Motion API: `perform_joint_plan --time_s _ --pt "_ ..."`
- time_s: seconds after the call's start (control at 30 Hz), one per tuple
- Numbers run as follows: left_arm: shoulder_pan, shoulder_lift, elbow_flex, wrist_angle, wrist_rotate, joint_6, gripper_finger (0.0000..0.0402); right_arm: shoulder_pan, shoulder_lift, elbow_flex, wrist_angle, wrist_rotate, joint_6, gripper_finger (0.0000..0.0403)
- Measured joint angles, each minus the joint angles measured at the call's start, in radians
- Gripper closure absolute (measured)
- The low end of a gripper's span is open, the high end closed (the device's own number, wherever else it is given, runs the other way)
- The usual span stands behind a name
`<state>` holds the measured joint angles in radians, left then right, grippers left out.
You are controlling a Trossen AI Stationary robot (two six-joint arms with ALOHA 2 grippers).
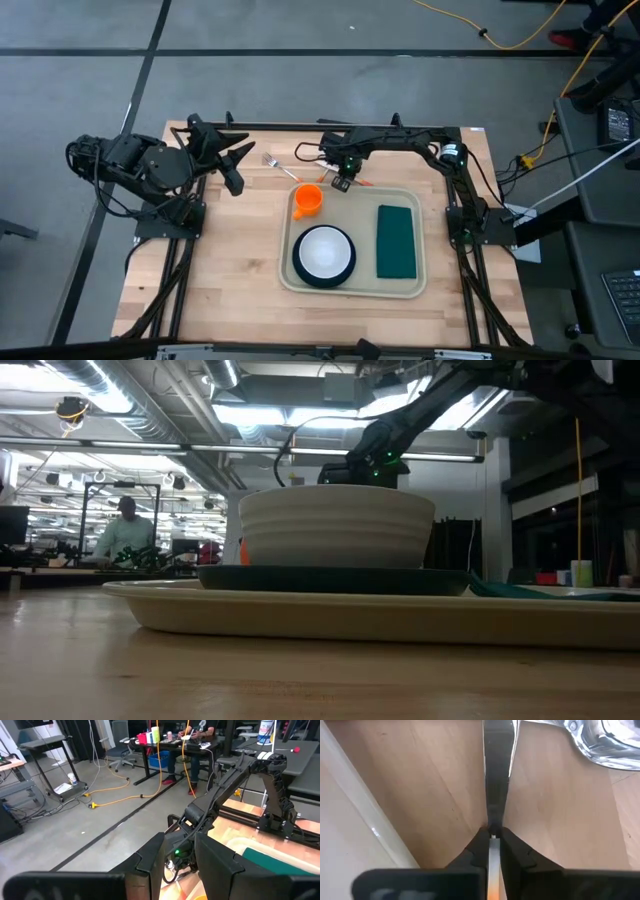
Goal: Set up tray
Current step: Put the orange knife on the green napkin
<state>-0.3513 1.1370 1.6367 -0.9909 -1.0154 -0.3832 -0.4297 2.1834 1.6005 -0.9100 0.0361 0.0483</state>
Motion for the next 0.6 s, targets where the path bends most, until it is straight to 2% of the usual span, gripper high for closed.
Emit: perform_joint_plan --time_s 0.1,0.3,0.6 --pt "0.000 0.000 0.000 0.000 0.000 0.000 0.0300 0.000 0.000 0.000 0.000 0.000 0.000 0.0367" --pt "0.000 0.000 0.000 0.000 0.000 0.000 0.0300 -0.001 -0.003 0.015 -0.023 0.005 -0.001 0.0379" --pt "0.000 0.000 0.000 0.000 0.005 0.001 0.0300 -0.001 -0.002 0.183 -0.138 0.010 -0.019 0.0379"
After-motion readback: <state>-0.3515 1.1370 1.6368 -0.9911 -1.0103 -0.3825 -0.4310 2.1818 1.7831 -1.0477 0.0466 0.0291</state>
